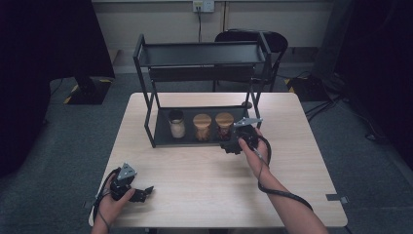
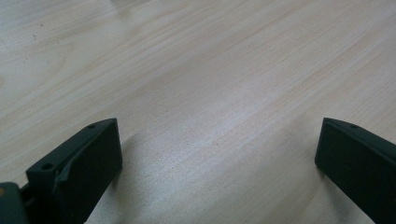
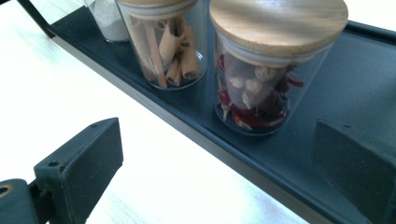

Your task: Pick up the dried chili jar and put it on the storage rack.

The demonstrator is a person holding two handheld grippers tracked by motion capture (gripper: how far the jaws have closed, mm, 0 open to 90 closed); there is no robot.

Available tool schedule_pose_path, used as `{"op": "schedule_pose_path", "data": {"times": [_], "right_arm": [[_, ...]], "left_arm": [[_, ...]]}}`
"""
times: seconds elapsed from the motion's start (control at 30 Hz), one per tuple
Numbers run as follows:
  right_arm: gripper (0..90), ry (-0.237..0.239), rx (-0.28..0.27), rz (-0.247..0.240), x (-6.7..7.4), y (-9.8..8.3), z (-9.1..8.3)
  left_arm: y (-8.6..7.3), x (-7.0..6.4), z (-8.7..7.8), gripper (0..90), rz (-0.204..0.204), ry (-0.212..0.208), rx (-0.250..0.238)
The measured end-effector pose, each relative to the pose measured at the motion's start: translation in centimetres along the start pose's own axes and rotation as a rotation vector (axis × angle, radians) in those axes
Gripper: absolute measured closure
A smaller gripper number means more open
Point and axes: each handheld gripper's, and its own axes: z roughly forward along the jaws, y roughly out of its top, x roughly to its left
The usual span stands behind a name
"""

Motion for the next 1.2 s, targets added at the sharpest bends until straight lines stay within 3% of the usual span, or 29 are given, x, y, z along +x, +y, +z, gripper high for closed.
{"op": "schedule_pose_path", "data": {"times": [0.63,1.2], "right_arm": [[1.4,0.011,-0.025,0.033,-0.7,-1.7,-2.0],[1.5,0.031,-0.014,0.002,-0.3,-3.4,-2.9]], "left_arm": [[0.0,0.0,0.0,0.2,0.001,0.000,0.000],[0.0,0.0,0.0,0.2,0.000,0.000,-0.001]]}}
